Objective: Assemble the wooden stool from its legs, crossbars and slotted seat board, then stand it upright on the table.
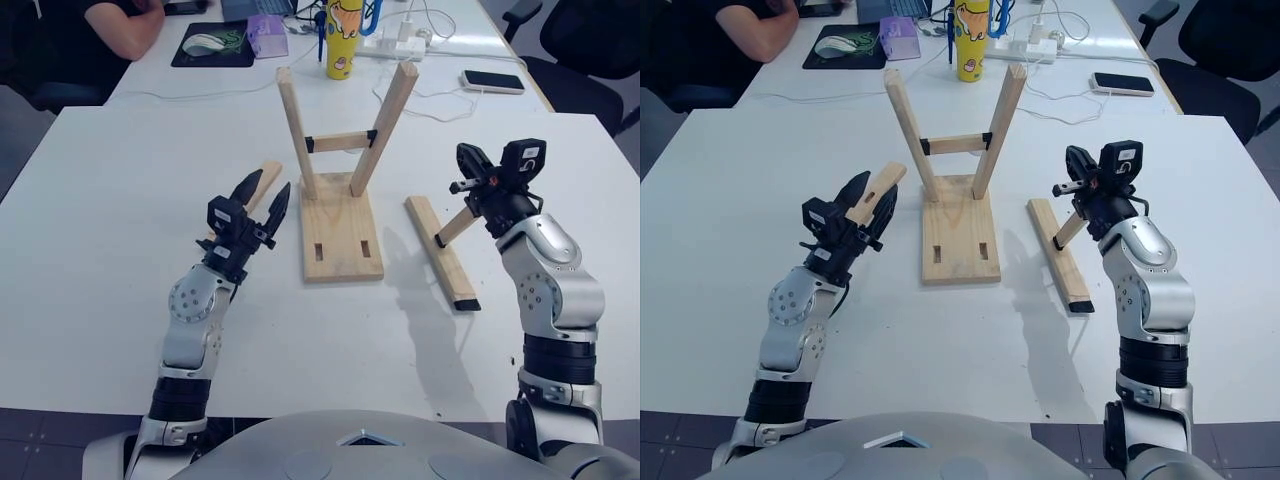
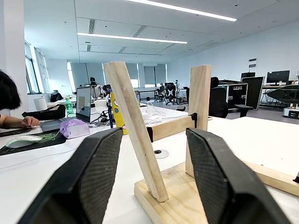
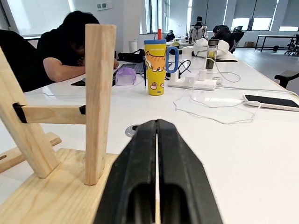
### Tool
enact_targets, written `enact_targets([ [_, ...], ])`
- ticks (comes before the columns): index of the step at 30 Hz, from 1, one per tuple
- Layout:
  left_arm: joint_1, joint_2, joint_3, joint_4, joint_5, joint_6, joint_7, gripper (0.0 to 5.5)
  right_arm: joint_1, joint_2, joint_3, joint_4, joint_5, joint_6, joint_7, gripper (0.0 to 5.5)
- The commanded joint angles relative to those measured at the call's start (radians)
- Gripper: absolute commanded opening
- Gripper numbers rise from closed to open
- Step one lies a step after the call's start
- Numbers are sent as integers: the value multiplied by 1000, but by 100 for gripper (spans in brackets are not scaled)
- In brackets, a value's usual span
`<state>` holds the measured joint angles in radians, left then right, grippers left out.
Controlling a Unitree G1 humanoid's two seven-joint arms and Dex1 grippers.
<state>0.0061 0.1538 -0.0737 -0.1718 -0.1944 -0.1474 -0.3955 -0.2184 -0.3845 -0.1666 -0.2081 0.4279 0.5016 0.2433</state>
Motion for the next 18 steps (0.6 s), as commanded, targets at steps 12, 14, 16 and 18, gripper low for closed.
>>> enact_targets([
  [12,2,1,5,3,-1,1,2,251,-33,56,-59,-3,4,-47,-17,1],
  [14,2,1,5,4,-2,1,2,251,-64,59,-88,-35,13,-83,-22,1],
  [16,3,0,5,4,-1,1,2,251,-117,54,-119,-66,20,-117,-32,1],
  [18,5,0,4,3,-1,0,0,251,-162,43,-138,-94,24,-132,-41,1],
])
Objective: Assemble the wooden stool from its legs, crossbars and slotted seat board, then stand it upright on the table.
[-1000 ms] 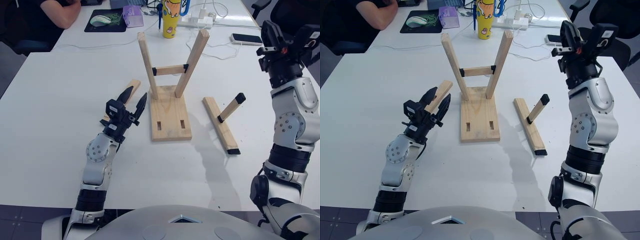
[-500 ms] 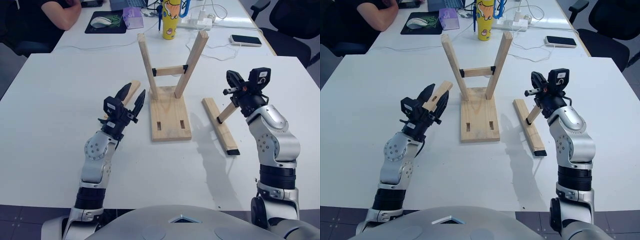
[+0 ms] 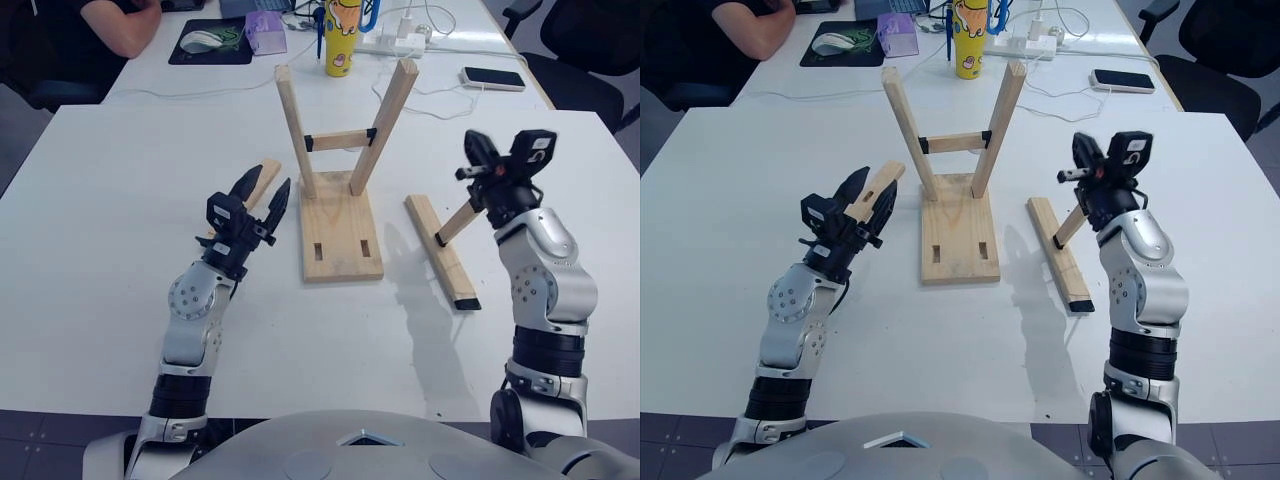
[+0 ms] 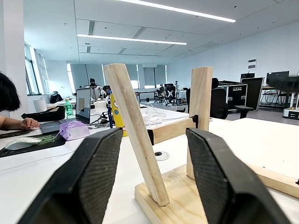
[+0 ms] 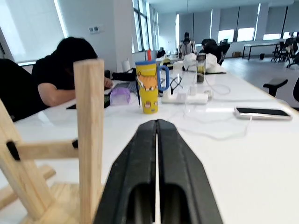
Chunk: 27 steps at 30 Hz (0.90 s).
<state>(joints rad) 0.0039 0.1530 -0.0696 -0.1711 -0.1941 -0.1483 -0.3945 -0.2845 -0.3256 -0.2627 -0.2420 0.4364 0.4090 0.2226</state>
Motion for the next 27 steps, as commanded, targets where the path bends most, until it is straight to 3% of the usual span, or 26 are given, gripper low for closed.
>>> enact_targets([
  [1,10,1,1,1,-1,1,1,251,-112,-21,-43,-69,11,-44,-23,1],
  [9,27,-1,1,-10,1,-1,6,251,-101,-26,-28,-75,-15,-50,-21,1],
  [15,1,6,-3,-3,-8,11,-12,251,249,-46,184,103,-126,195,24,1],
  [27,-20,-2,5,22,-5,-3,-15,251,152,-43,159,87,-101,156,28,1],
])
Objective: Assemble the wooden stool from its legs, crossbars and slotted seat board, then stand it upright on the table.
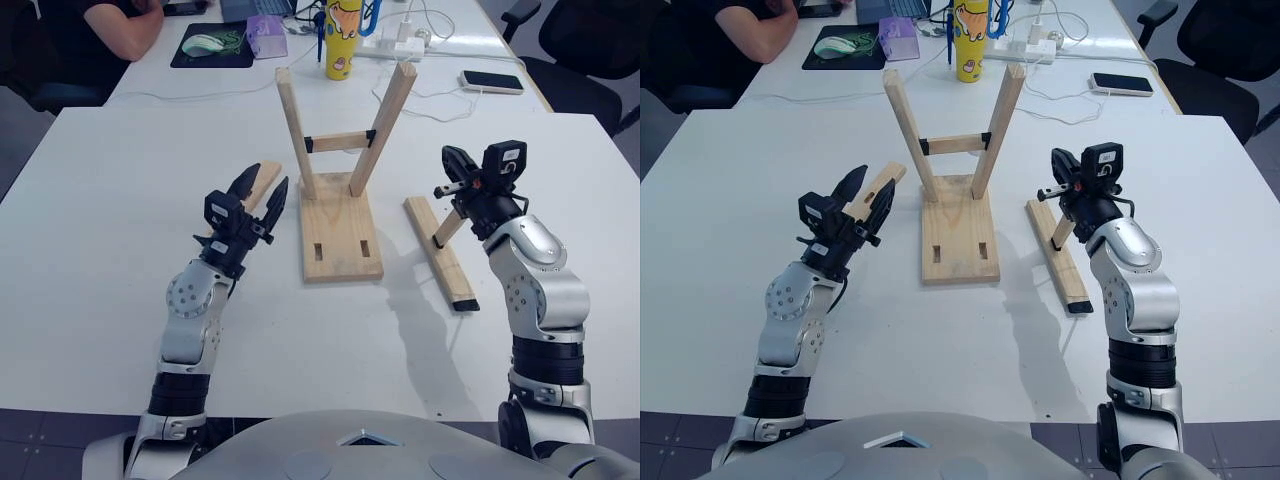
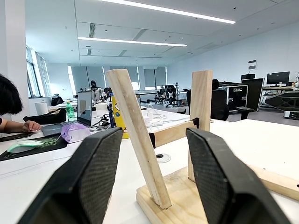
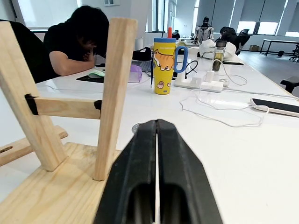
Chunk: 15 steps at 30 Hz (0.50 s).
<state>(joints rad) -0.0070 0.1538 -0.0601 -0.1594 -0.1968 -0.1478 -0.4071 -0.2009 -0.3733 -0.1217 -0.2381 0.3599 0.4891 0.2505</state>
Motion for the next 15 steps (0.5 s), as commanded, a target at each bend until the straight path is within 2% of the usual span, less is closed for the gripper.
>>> enact_targets([
  [1,-7,-4,-5,10,-1,-5,-1,251,66,8,9,81,-21,59,-2,1],
  [5,2,-7,-5,16,6,-12,5,251,15,45,-55,39,2,-118,0,1],
  [8,8,-10,-5,22,13,-19,11,251,-60,55,-86,-14,61,-126,8,1],
  [11,18,-13,-6,22,15,-22,15,251,-90,28,-21,-114,136,-56,104,1],
  [15,24,-18,-9,10,21,-24,27,251,36,-24,115,-235,209,68,226,1],
])
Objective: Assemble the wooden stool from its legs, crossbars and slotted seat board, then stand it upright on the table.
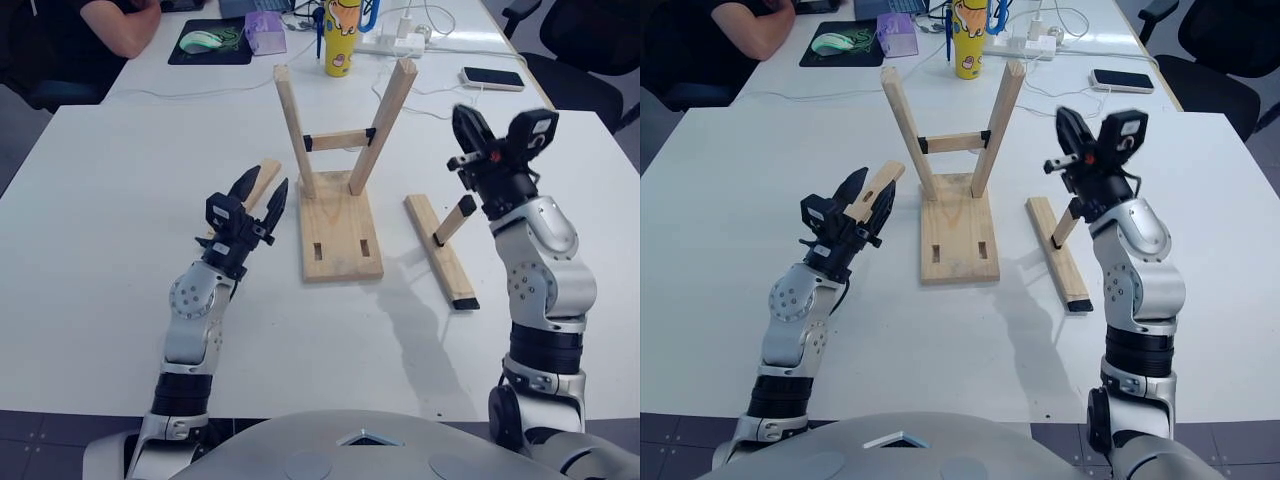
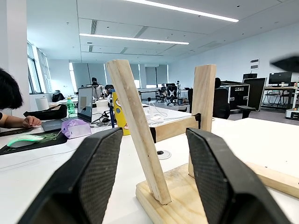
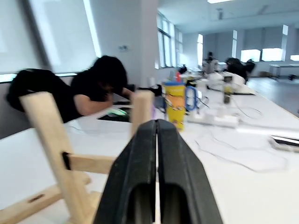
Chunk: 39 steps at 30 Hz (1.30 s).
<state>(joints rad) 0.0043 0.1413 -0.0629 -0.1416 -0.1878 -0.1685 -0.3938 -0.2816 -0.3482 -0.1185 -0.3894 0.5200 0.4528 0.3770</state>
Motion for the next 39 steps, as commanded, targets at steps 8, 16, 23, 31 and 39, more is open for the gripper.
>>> enact_targets([
  [8,50,-5,-3,-40,20,-4,34,251,490,-168,13,39,-49,-33,215,113],
  [16,65,-7,-9,-71,25,10,48,251,566,-162,-86,96,-120,-124,175,233],
  [23,73,-12,-23,-87,35,18,58,251,518,-158,-63,136,-176,-56,107,327],
  [31,50,-3,-24,-71,42,26,52,251,436,-166,35,210,-274,25,66,388],
  [39,36,17,-21,-49,114,14,92,251,441,-157,15,222,-270,129,41,301],
])
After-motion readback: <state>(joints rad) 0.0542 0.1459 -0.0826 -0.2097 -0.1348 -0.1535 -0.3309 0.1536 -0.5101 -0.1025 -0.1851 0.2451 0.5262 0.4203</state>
